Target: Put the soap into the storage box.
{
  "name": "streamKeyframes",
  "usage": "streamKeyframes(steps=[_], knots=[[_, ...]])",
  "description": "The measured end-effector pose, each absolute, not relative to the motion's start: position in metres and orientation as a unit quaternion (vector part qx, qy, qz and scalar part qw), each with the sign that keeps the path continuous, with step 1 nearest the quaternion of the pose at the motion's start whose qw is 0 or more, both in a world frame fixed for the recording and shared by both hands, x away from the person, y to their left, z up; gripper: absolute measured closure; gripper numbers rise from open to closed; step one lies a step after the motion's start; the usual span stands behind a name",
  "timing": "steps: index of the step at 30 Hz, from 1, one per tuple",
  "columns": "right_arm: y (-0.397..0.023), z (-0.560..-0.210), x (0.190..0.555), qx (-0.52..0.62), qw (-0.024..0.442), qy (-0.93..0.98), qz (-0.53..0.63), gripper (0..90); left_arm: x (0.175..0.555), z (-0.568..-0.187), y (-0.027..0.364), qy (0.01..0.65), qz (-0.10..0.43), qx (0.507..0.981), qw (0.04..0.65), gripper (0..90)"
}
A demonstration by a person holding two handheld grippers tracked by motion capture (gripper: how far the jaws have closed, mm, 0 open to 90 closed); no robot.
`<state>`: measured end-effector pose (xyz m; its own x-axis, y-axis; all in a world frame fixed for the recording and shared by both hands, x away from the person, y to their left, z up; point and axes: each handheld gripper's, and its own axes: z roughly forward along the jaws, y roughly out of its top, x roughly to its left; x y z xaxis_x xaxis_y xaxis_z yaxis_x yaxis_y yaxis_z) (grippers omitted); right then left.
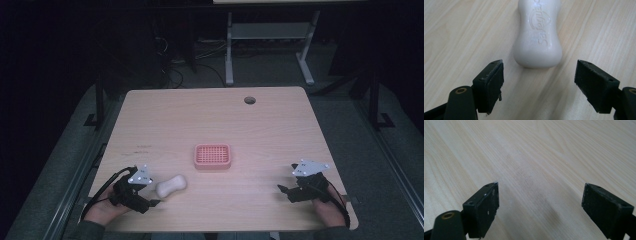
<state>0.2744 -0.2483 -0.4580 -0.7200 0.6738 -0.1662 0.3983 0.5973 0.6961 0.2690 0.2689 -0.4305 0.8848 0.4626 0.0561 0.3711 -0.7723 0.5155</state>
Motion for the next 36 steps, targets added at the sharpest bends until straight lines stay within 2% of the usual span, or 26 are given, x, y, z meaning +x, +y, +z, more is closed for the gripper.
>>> streamKeyframes(steps=[36], knots=[[-0.25,-0.458,0.274,0.312,0.211,0.866,0.328,13.8,0.288,-0.427,0.247,0.203,0.083,0.942,0.253,24.7]])
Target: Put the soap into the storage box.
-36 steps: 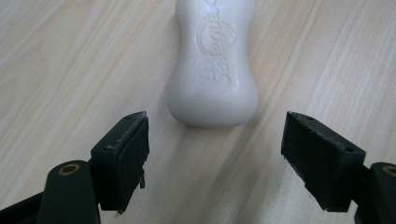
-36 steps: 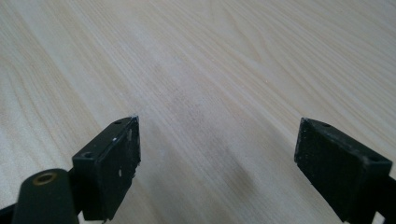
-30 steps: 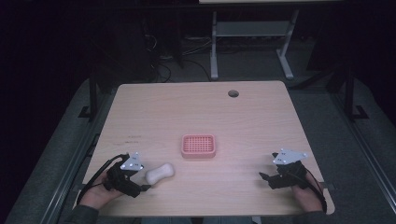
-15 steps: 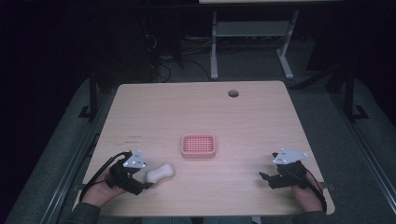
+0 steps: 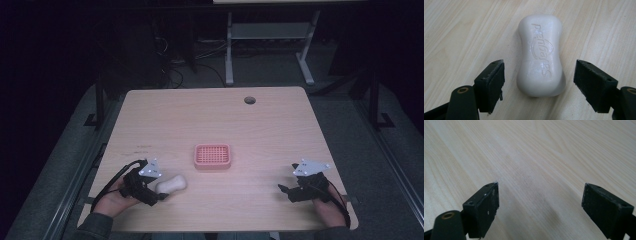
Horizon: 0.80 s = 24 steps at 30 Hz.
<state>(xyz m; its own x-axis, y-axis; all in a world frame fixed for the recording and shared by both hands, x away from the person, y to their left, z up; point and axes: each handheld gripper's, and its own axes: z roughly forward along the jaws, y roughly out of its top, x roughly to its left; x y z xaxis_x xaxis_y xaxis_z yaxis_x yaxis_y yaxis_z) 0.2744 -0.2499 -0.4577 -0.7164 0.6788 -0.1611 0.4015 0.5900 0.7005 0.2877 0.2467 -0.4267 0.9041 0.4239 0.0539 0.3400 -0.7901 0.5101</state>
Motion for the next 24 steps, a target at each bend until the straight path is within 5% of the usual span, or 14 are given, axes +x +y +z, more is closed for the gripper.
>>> streamKeyframes(steps=[24], knots=[[-0.251,-0.458,0.274,0.311,0.212,0.867,0.328,13.8,0.3,-0.431,0.232,0.192,0.064,0.948,0.245,29.5]])
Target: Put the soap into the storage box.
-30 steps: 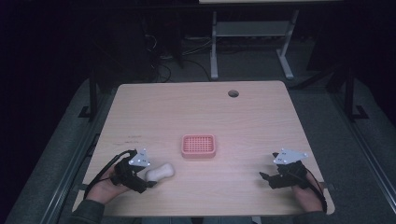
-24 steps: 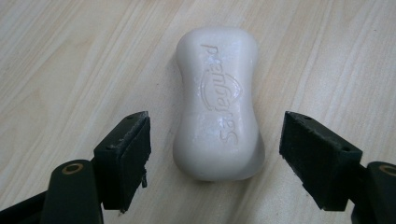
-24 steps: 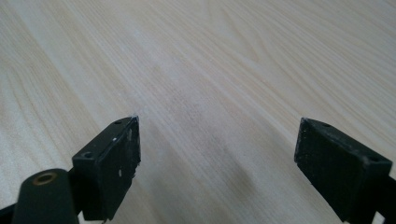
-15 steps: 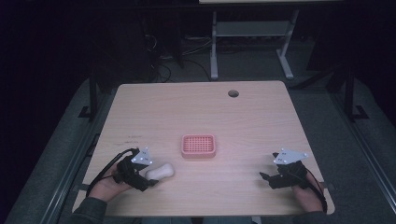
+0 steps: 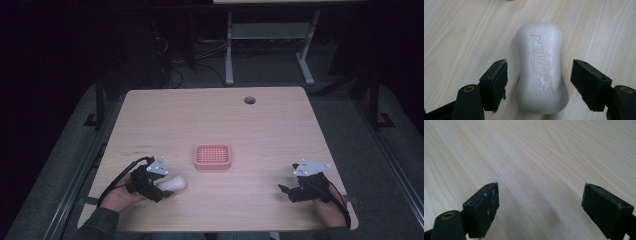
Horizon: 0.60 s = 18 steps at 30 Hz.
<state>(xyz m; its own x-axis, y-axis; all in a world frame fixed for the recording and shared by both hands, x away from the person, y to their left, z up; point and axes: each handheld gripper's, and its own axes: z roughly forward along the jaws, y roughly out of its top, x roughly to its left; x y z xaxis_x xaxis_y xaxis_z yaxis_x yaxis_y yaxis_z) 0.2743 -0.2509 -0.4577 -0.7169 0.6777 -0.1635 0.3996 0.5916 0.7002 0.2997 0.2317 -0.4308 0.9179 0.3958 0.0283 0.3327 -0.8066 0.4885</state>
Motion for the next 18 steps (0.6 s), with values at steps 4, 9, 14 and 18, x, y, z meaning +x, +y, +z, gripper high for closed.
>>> streamKeyframes(steps=[4,9,14,18], knots=[[-0.251,-0.458,0.274,0.311,0.212,0.867,0.328,13.8,0.301,-0.432,0.229,0.193,0.063,0.949,0.243,30.0],[-0.251,-0.458,0.274,0.311,0.211,0.867,0.328,13.7,0.304,-0.433,0.224,0.185,0.06,0.954,0.23,31.0],[-0.251,-0.458,0.274,0.312,0.211,0.867,0.328,13.8,0.307,-0.435,0.221,0.192,0.054,0.954,0.223,32.6],[-0.251,-0.458,0.274,0.311,0.211,0.867,0.328,13.7,0.308,-0.438,0.218,0.193,0.051,0.956,0.215,34.8]])
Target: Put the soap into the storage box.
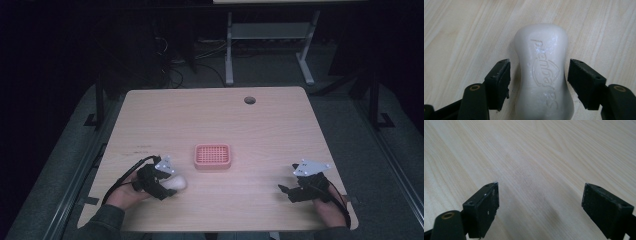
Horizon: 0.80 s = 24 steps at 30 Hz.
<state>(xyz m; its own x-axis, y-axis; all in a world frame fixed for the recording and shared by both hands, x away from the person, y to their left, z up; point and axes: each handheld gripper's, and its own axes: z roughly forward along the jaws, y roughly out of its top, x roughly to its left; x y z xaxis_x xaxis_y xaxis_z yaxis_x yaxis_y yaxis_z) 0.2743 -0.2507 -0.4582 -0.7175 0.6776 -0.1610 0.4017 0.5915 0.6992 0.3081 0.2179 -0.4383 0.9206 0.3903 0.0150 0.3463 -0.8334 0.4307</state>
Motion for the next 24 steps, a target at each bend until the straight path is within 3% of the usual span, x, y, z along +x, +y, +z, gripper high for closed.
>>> streamKeyframes(steps=[11,24], knots=[[-0.2509,-0.4583,0.2742,0.312,0.209,0.867,0.327,13.8,0.3093,-0.4402,0.2155,0.194,0.047,0.956,0.213,42.9],[-0.2517,-0.4583,0.2743,0.312,0.21,0.866,0.329,13.8,0.3093,-0.4432,0.2134,0.193,0.041,0.958,0.207,46.3]])
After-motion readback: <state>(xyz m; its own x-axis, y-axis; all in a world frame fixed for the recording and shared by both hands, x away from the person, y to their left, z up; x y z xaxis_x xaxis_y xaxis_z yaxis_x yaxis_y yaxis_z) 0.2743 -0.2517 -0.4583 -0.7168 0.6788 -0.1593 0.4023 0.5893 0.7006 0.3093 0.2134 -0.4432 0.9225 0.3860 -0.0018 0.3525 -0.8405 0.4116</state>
